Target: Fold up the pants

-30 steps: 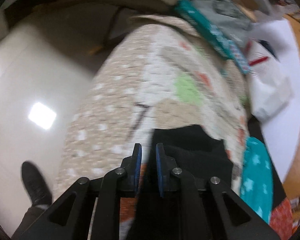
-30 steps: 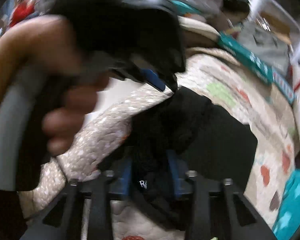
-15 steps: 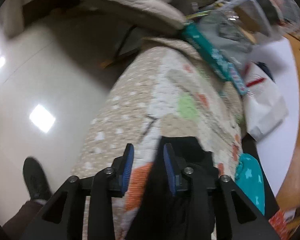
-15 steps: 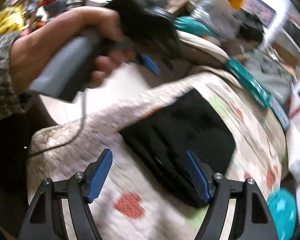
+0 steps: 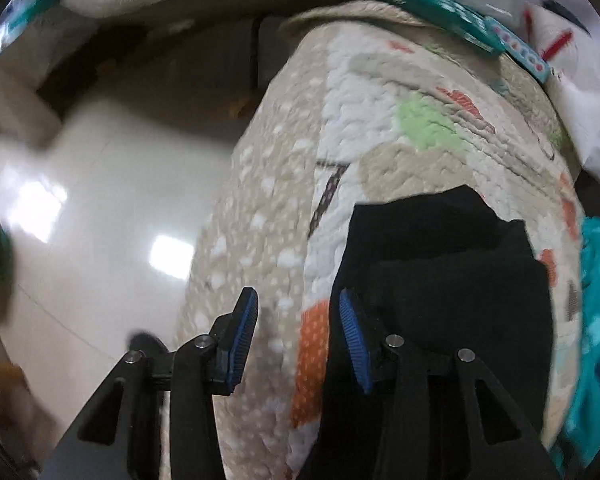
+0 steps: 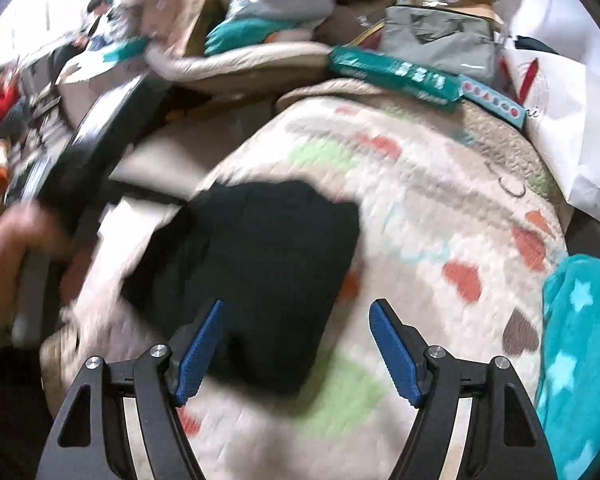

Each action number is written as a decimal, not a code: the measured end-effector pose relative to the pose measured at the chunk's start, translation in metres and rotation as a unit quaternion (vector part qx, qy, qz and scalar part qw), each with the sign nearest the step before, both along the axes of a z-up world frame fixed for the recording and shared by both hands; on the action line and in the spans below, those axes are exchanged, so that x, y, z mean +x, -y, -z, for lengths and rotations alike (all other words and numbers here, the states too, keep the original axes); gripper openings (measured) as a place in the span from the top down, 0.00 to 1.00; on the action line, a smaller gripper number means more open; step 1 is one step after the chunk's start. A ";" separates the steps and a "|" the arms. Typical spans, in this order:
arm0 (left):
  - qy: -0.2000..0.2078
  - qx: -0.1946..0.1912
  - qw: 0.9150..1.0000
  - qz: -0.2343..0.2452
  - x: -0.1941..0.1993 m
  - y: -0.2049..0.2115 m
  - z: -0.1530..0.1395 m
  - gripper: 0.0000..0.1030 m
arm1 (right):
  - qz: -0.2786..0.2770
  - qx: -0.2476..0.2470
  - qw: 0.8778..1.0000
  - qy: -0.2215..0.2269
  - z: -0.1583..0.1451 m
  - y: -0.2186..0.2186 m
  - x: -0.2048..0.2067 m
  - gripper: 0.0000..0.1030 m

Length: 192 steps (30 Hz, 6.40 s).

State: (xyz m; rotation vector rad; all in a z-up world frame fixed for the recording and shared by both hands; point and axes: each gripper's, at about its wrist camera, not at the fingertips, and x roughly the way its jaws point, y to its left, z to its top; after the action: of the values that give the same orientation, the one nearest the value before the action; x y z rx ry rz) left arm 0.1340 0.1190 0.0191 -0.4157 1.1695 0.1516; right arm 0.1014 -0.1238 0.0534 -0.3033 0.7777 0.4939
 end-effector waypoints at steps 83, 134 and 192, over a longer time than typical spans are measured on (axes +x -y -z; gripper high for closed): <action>0.079 -0.158 0.980 0.087 -0.010 0.034 -0.001 0.54 | 0.036 0.276 0.923 -0.266 0.084 0.010 0.095 0.45; 0.052 -0.256 0.965 -0.013 0.118 0.024 0.008 0.30 | 0.119 0.207 0.959 -0.151 0.029 0.041 0.179 0.31; 0.201 0.202 0.959 0.003 -0.175 0.165 -0.127 0.24 | 0.123 0.124 0.984 0.021 -0.006 0.070 -0.077 0.20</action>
State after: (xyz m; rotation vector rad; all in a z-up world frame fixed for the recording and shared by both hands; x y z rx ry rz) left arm -0.0405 -0.0456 0.1465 -0.0732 0.7126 0.2807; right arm 0.0247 -0.1942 0.0596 0.0143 0.6931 0.3441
